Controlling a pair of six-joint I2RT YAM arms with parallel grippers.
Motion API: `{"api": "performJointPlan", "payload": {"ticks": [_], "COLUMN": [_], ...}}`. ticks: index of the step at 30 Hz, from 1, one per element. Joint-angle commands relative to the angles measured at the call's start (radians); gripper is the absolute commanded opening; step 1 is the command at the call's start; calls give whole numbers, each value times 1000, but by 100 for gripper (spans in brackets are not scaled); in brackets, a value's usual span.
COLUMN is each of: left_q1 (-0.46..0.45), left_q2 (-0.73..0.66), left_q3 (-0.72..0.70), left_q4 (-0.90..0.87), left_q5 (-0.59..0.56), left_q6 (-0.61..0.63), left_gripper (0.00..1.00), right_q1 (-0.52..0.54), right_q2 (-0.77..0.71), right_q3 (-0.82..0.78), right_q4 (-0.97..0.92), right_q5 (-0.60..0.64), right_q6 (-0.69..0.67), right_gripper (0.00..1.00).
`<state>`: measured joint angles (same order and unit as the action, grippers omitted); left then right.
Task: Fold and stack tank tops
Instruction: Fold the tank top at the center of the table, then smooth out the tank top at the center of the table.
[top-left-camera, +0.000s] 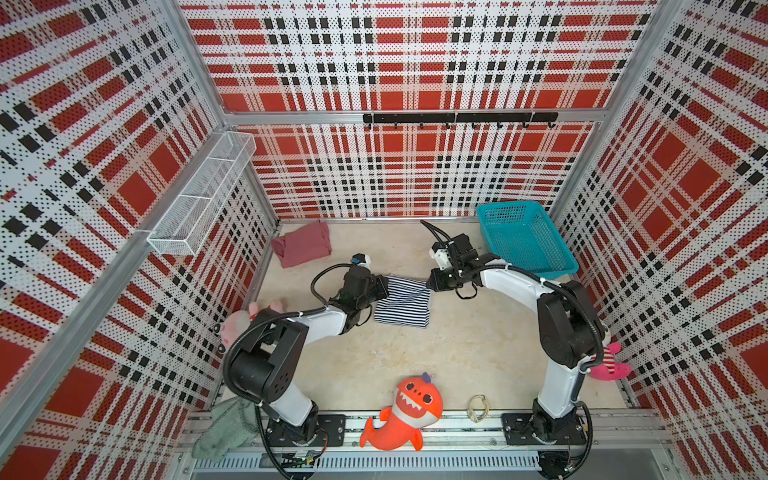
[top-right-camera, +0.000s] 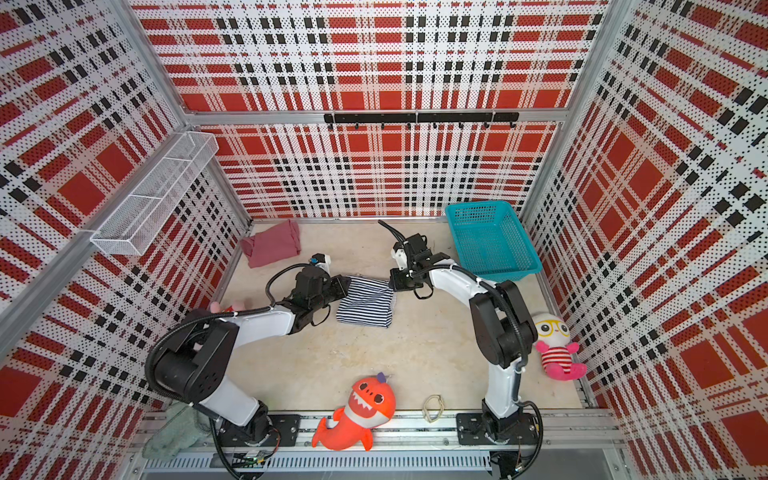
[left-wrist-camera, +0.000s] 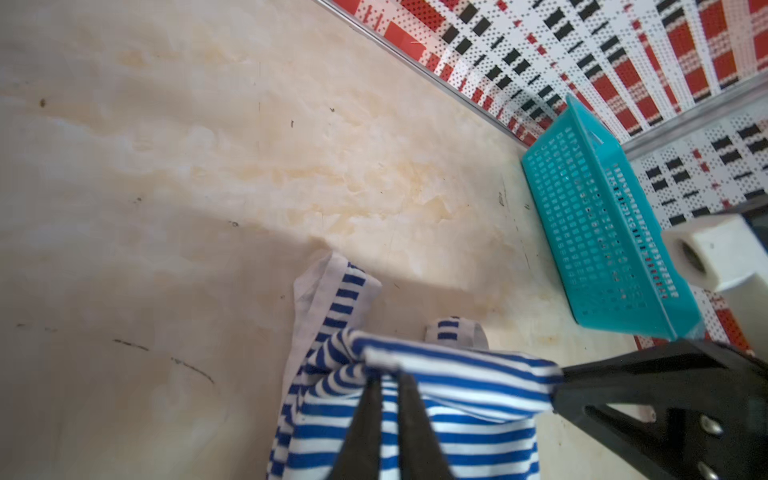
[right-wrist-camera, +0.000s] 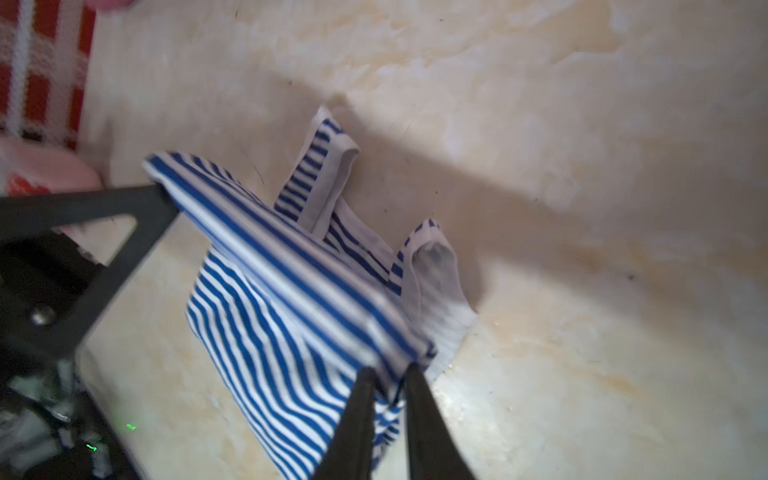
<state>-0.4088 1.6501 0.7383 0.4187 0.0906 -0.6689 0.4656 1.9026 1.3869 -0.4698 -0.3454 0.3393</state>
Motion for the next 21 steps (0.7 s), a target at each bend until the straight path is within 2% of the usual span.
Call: {"api": "performJointPlan", "payload": {"ticks": [1,3,7,9,12,16,21], "left_q1": [33,39,11,-38,-102,-94,-82], "left_q2": [22,-12,-103,-133,-145,-125,-48], "left_q3": [64,82,90,47,-57,-240,-300], "left_q4": [66,40,-64,-76,6,214,318], "left_q5": [65,57,21,2,-45,-65,-78], "left_q6": [34,46,48,6,-89,-247,-294], "left_gripper": [49,56,57,54,48,41,42], "right_q1": [-31,-31,4,55,127,163,163], "right_q2": [15,-10,-117,-165,-203,-231,-180], "right_q3": [51,53,-38,-108,-205,-361,-485], "right_q4": [8,4,54,114,208,401,540], "right_q5": [25,54,80,65,31,-34,-30], "right_q6": [-22,-23,41,93,198,368,436], "right_gripper": [46,52,54,49,38,24,19]}}
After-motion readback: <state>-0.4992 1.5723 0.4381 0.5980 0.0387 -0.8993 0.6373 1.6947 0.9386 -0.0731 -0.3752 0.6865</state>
